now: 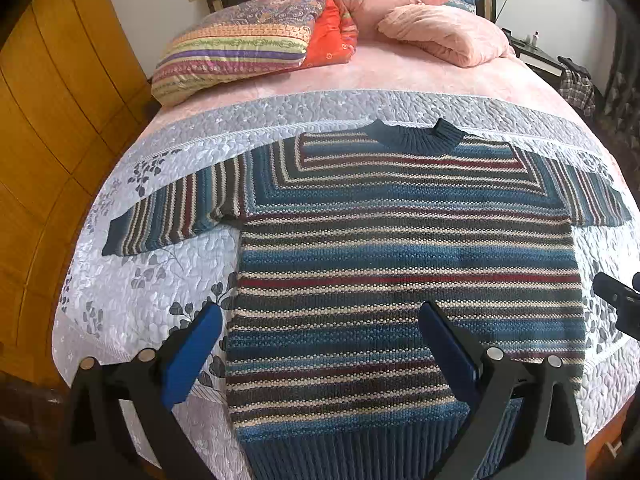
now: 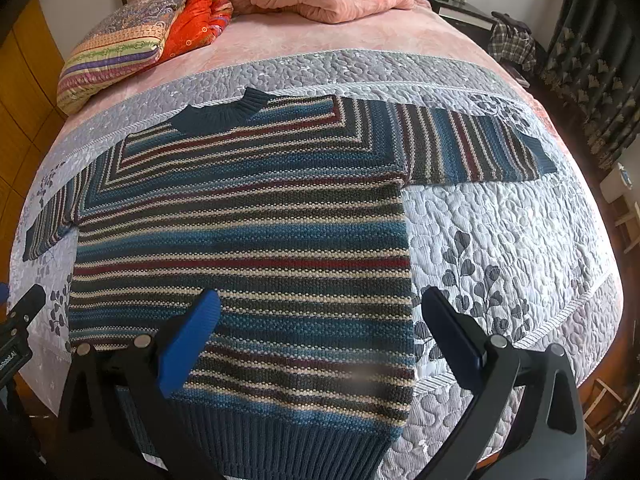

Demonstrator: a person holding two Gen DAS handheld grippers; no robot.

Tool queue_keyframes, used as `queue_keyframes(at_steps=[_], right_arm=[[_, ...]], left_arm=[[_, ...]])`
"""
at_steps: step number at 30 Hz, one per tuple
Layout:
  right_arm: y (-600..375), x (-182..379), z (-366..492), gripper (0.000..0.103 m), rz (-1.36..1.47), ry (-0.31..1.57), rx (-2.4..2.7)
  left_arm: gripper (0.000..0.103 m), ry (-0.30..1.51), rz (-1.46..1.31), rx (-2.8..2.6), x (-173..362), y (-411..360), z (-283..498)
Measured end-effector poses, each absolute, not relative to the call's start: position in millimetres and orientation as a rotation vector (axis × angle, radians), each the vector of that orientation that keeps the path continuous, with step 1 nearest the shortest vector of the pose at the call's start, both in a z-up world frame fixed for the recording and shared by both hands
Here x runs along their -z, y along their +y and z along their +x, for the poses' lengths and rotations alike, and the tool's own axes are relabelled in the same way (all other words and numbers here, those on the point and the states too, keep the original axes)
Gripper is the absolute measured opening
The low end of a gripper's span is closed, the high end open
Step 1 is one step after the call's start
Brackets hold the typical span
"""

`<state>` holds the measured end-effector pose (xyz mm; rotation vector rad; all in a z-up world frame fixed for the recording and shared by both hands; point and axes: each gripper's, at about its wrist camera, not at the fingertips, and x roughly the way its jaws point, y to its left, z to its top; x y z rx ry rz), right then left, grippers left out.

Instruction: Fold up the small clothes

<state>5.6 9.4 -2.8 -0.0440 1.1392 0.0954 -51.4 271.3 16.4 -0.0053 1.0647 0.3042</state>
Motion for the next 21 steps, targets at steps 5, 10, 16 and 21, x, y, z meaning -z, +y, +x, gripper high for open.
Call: queue_keyframes(at_steps=[5,10,16,21], right_arm=[[9.1,1.9,5.9,0.1,-0.042,1.139,-0.096],[9.4,1.9,6.8,0.1,-0.04,1.136,-0.097],[2.6,4.6,11.9,0.1,-0.021,1.125,-0.107],[-43.2,16.8,43.7,0.1,0.08,1.143,-0.106]], left_arm=[[0.099,1.065,-0.004,-0.303,-16.6,271.4,-51.1],[0.099,1.064,-0.004,-0.305,-16.8,270.8,-50.6],[0.099,1.066,0.003,-0.302,-15.3,269.9,-48.8],[0.099,1.073,-0.039,-0.232,-6.5,263.2,-25.5]])
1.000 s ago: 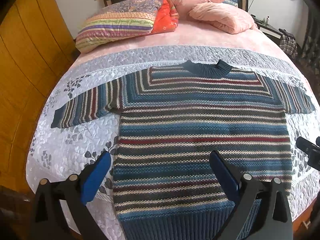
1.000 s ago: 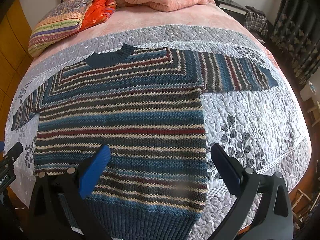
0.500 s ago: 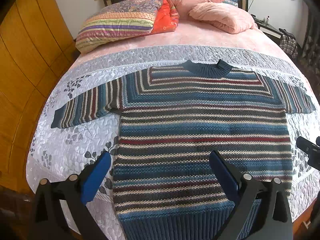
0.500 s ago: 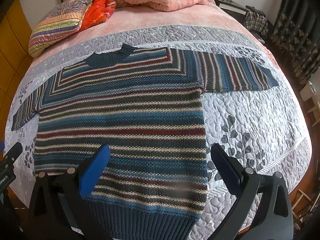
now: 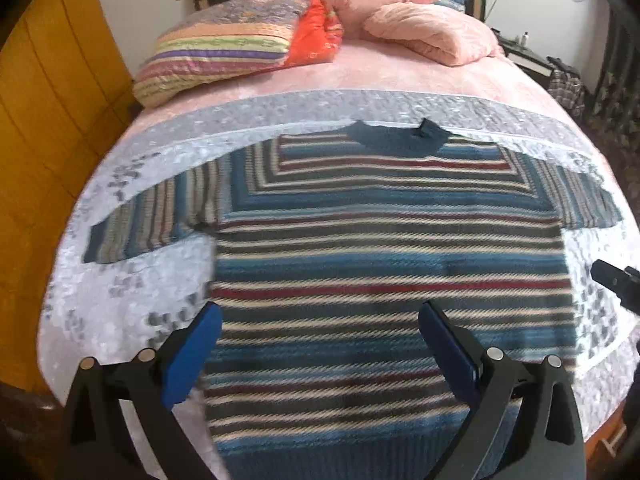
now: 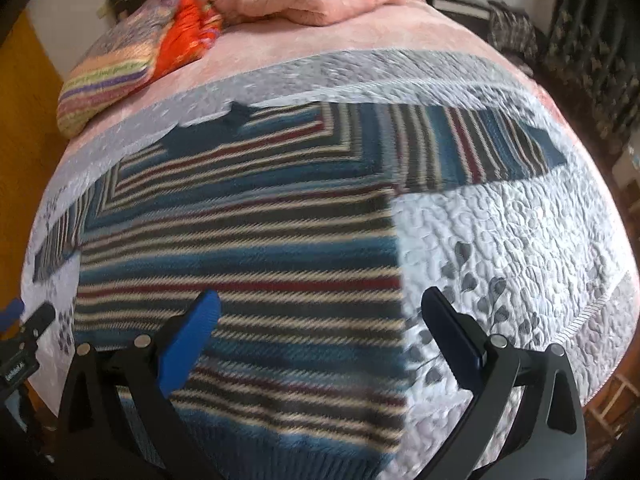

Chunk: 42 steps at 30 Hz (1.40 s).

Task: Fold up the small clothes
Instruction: 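Reach the right tool to a sleeve cuff and close on it, then carry the held sleeve across the sweater body with the right tool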

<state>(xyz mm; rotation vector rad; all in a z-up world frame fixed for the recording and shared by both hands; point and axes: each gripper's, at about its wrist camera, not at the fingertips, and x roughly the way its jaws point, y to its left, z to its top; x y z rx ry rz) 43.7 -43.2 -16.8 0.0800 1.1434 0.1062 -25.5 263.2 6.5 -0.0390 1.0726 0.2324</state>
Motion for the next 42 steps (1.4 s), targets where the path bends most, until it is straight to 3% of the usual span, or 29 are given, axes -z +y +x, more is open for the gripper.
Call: queue_keyframes(at_steps=[19,20,22,26,28,32,33,35,42], right_arm=[[-337.4,120.3,241.1,0.096,0.369,1.299,0.219],[-345.5,125.7,245.3,0.093,0.389,1.308,0.223],[-358.6,137.6,252.3,0.077,0.439,1.322,0.215],[-368.4,145.5,255.3,0.075,0.487,1.312,0.213],[-368.8,144.6,257.1,0.067,0.465,1.301,0.217],[-364.6,141.4,257.5,0.043,0.418,1.288,0.223],[-364.4,140.0,257.0,0.03,0.422,1.279,0.211],[-364.9,137.2,255.0,0.016,0.444,1.267,0.186],[-344.4,105.4,238.9,0.012,0.461,1.195,0.108]], left_arm=[[0.098,1.109,-0.114,-0.176,46.0,174.7,133.8],[0.098,1.112,-0.107,-0.176,49.3,170.3,138.8],[0.098,1.12,-0.102,-0.167,55.4,163.8,145.1],[0.098,1.132,-0.095,-0.153,63.1,156.1,150.5],[0.098,1.139,-0.093,-0.153,65.8,155.3,151.2],[0.098,1.151,-0.1,-0.153,68.4,159.1,150.6],[0.098,1.151,-0.101,-0.154,68.1,160.6,149.9],[0.098,1.15,-0.103,-0.156,67.4,163.8,148.4],[0.098,1.154,-0.126,-0.177,65.5,184.0,143.7]])
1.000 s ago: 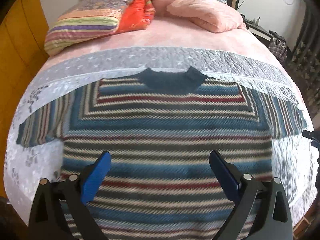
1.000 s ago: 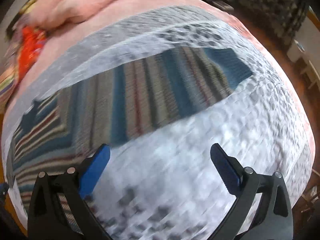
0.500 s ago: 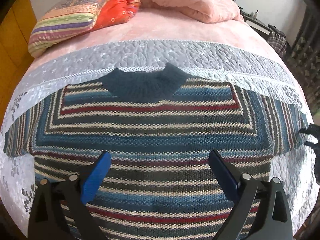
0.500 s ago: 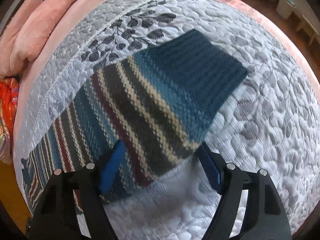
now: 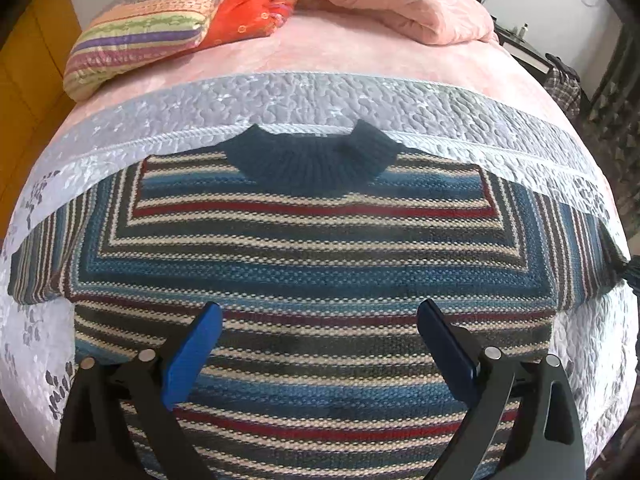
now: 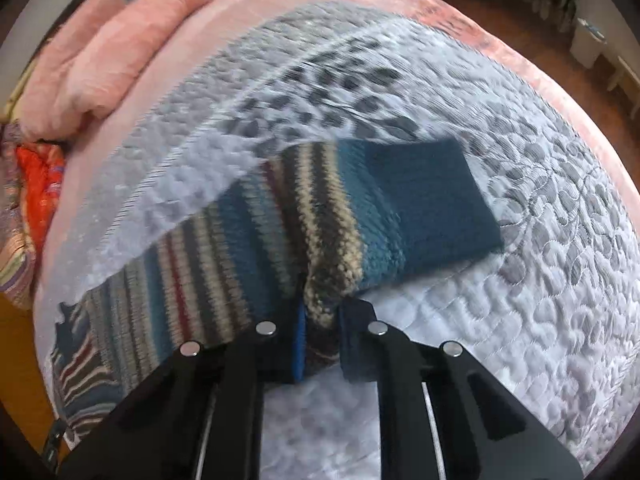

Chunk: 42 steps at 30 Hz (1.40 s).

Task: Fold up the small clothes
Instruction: 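Carry the held sleeve across the sweater body with the right tool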

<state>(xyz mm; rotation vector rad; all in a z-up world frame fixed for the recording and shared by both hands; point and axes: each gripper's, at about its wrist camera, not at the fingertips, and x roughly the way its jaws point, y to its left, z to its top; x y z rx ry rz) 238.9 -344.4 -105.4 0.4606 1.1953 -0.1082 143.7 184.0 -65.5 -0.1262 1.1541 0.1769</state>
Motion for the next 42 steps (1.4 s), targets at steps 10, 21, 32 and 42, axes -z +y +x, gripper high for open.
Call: queue_keyframes(at_steps=[10,21,32,42], right_arm=[[-235.4,45.7,207.9,0.011,0.445,1.103,-0.161],[-85.2,26.8,195.1,0.011,0.304,1.077,-0.368],[-5.0,74.5,185.5,0.012,0.175,1.143,-0.391],[7.1,129.0,182.6,0.016,0.155,1.243,-0.394]], left_arm=[[0.098,1.168,-0.158,-0.219,66.9,223.3,128.9],[0.098,1.165,-0.201,-0.244,63.6,259.2,114.3],[0.098,1.177,-0.235,-0.201,64.4,272.0,113.3],[0.098,1.198,-0.256,-0.121,66.1,250.3,124.1]])
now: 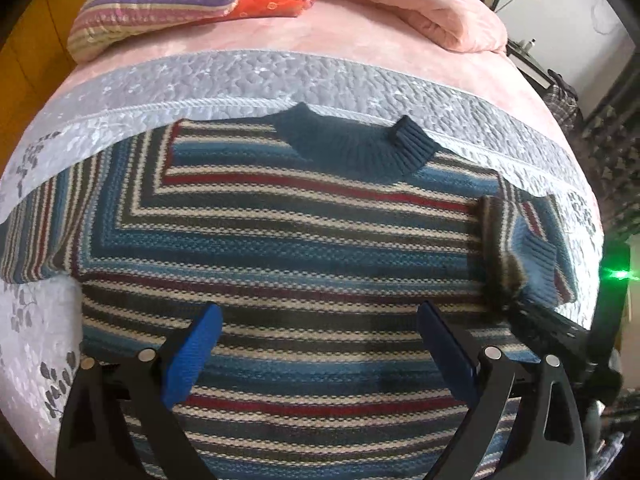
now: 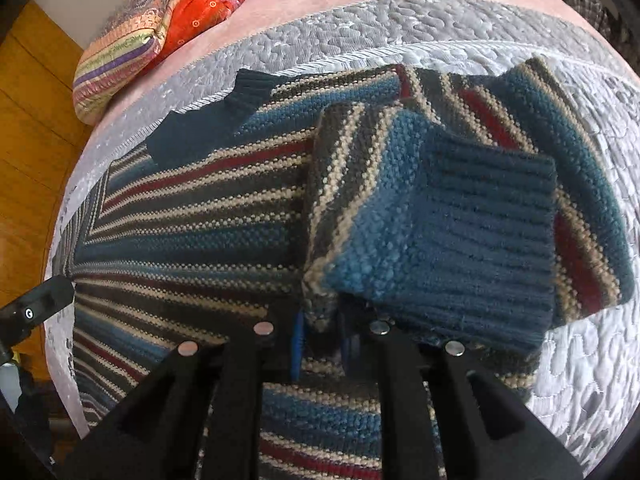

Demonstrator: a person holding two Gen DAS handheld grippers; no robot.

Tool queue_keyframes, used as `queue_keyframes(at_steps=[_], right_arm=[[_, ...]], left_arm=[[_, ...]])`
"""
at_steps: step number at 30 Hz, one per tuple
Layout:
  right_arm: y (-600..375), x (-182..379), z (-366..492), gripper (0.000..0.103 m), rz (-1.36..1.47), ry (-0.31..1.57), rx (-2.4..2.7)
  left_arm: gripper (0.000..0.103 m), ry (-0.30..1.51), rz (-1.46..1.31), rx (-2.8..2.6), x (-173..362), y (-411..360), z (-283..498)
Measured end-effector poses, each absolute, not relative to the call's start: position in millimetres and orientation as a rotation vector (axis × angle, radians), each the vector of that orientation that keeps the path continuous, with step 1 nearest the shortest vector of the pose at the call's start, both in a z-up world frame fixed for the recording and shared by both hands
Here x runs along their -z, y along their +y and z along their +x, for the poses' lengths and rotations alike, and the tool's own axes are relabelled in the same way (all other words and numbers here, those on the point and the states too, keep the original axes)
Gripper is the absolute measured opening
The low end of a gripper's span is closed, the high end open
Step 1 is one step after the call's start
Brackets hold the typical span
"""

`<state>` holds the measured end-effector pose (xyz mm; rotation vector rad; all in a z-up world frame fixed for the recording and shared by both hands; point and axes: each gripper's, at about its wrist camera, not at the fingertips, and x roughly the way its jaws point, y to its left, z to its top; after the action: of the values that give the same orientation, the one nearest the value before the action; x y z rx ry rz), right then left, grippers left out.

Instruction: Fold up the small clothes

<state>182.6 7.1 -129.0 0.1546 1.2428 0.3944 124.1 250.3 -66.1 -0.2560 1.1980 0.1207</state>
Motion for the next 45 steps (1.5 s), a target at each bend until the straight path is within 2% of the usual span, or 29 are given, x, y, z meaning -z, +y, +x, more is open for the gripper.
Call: queue_keyframes(at_steps=[5,7,8,9,15,16,17,21,25,26,27,33,38,45], right_arm=[[-5.2,118.2,175.8,0.024,0.206,1.247,-0.467],[-19.9,104.4,167.4,0.032,0.25,1.233,-0.501],[-26.7,97.6,162.5,0.039,0.271,1.218,-0.51],[-39.0,89.0,155.3,0.04,0.288,1.193,-0.506],[-104.9,70.6,131.8,0.04,0.326,1.137,-0.382],[-112.2,70.1,128.4,0.04,0.323,1.132,-0.366],[-120.1,70.5,125.6,0.04,0.321,1.129,-0.351],[-143.7,71.6,111.3,0.041,0.321,1.124,-0.313],[-150.9,76.0,104.5,0.041,0.301,1.122,-0.283],[-152.1,76.4,103.4,0.041,0.296,1.122,-0.276],[-150.6,77.1,104.1,0.041,0.294,1.121,-0.273],[-146.5,70.9,110.0,0.04,0.306,1.107,-0.285],[-136.0,65.3,126.0,0.04,0.344,1.102,-0.319],[-97.4,73.6,166.4,0.04,0.408,1.132,-0.43]], left_arm=[[0.098,1.215,-0.268,-0.085,69.2,234.7,132.2],[0.098,1.224,-0.273,-0.058,70.6,223.0,136.5],[0.098,1.226,-0.276,-0.039,71.0,216.8,138.4],[0.098,1.227,-0.28,-0.017,71.7,208.7,140.1],[0.097,1.304,-0.358,0.137,96.5,144.1,162.2],[0.095,1.322,-0.372,0.156,102.7,134.8,168.0],[0.086,1.332,-0.378,0.164,107.6,127.7,171.8],[0.069,1.401,-0.443,0.191,133.6,106.2,187.6],[0.031,1.382,-0.461,0.212,135.2,97.6,190.2],[0.027,1.375,-0.453,0.201,132.2,98.9,189.1],[0.015,1.364,-0.443,0.187,129.3,99.8,188.0],[0.013,1.219,-0.424,0.175,95.3,128.0,170.4],[0.013,1.139,-0.436,0.118,75.0,183.8,163.3],[0.013,1.16,-0.402,0.085,95.7,211.5,170.9]])
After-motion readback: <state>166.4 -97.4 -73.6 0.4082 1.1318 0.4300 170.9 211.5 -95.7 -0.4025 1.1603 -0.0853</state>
